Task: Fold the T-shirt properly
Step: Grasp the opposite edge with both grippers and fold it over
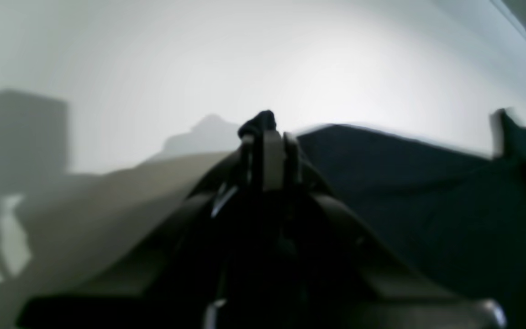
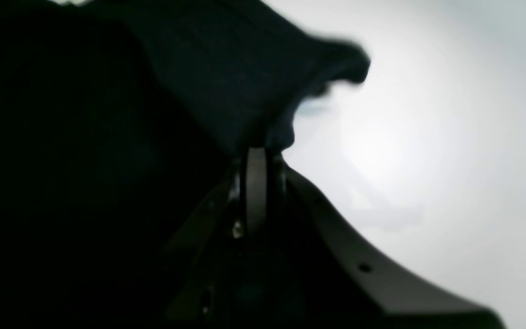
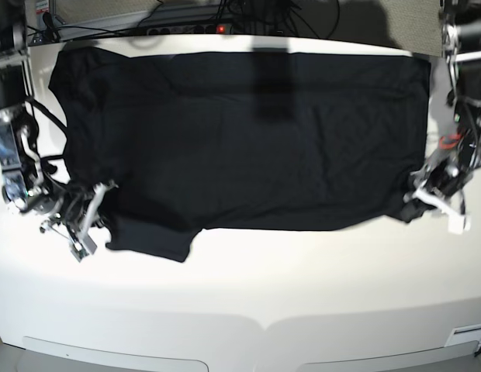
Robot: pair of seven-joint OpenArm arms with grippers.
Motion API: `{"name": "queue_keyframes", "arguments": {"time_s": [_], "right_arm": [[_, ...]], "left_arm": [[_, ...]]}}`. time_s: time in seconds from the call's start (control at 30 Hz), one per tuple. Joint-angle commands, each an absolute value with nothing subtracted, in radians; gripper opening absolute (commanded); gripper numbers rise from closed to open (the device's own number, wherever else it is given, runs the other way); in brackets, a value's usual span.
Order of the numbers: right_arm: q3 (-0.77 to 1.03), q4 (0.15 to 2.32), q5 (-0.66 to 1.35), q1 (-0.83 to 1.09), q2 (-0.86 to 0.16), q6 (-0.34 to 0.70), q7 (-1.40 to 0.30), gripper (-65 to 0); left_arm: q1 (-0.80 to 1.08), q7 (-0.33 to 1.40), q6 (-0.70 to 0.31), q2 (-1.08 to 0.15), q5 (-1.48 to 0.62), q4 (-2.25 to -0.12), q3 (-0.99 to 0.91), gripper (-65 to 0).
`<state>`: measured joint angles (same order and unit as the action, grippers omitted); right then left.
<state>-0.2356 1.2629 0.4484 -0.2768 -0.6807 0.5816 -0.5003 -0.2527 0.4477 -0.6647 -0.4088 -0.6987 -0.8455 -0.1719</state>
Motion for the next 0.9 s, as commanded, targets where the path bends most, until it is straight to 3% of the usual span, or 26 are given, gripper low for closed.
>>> {"name": "queue_keyframes", "arguments": {"time_s": [0.0,0.1,0.23,0.4,0.87], "right_arm": [[-0.194,1.304,0.463,-0.271,-0.704,0.583,-0.487,-65.0],[-0.07,1.399,0.521,-0.165,-0.705,0.585,-0.503,-65.0],[0.098,1.538,0.525,-0.014,-0.684,0.587,-0.523,-65.0],[0.256,1.68,0.562,0.158,-0.67,0.588,-0.525,-65.0],[0.427,1.85,0.561,0.473,-0.534,0.614,-0.513,-65.0]], "left_arm": [[-0.245,0.423,-0.682,-0.433,-0.733,-0.914,-0.177,-65.0],[-0.14,0.423,-0.68,-0.454,-0.75,-1.073,-0.178,-65.0],[-0.028,0.43,-0.593,-0.464,-0.752,-1.243,-0.2,-65.0],[0.083,0.464,-0.59,-0.463,-0.753,-1.388,-0.274,-65.0],[0.326,0.5,-0.591,-0.463,-0.752,-1.501,-0.398,-65.0]]}}
